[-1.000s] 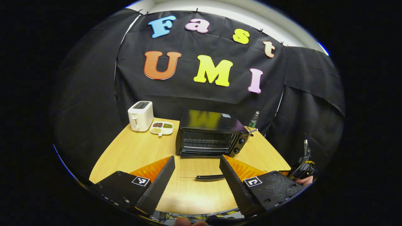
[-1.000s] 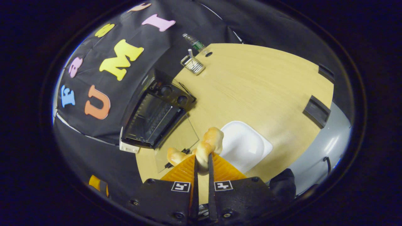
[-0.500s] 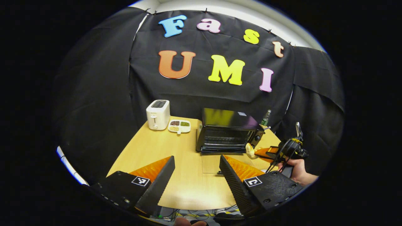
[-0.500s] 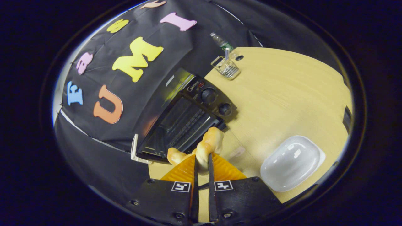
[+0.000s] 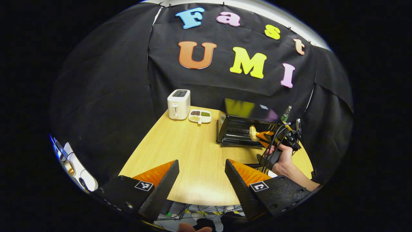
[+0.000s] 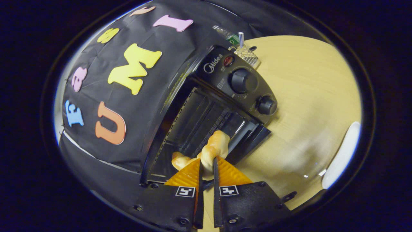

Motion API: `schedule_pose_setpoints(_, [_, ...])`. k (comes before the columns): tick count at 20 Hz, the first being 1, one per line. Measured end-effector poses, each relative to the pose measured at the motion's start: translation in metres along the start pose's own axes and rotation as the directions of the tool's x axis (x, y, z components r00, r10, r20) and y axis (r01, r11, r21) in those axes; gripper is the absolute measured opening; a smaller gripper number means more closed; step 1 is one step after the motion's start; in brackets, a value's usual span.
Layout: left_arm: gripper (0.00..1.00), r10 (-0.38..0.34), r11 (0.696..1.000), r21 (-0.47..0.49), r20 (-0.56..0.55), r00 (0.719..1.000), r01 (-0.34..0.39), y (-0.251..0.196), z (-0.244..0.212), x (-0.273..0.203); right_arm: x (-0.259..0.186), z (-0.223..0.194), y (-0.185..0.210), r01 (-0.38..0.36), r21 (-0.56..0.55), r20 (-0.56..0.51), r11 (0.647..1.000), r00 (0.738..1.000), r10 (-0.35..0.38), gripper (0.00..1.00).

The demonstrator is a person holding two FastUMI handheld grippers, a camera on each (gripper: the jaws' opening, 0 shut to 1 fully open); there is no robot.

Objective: Open the electric oven with the left hand, put the food in, and close the electric oven.

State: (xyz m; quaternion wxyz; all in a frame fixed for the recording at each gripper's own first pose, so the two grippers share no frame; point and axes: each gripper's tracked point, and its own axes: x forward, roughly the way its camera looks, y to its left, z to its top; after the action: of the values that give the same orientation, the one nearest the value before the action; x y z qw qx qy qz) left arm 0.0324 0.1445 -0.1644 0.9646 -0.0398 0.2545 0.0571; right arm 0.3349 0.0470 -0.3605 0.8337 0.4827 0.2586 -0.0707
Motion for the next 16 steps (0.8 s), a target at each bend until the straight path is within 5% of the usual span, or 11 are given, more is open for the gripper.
schedule_pose_setpoints(8, [0.93,-0.013,0.998,0.062,-0.046,0.999,0.016,0.011,-0.011,-0.003,0.040,0.020,0.007,-0.024,0.027,0.118,0.999,0.993,0.020,0.15])
schedule_pose_setpoints(13, [0.93,-0.003,1.000,0.031,-0.049,0.999,0.005,0.018,-0.013,-0.004,0.044,0.017,0.013,-0.034,-0.009,0.108,0.999,0.994,0.035,0.24])
schedule_pose_setpoints(15, [0.94,-0.012,0.999,0.034,-0.045,0.999,0.014,0.015,-0.011,-0.004,0.041,0.018,0.013,-0.024,-0.053,0.120,0.998,0.992,0.030,0.52])
schedule_pose_setpoints(16, [0.94,-0.017,0.999,0.036,-0.043,0.999,0.019,0.012,-0.009,-0.004,0.035,0.017,0.013,-0.018,-0.071,0.124,0.997,0.992,0.027,0.48])
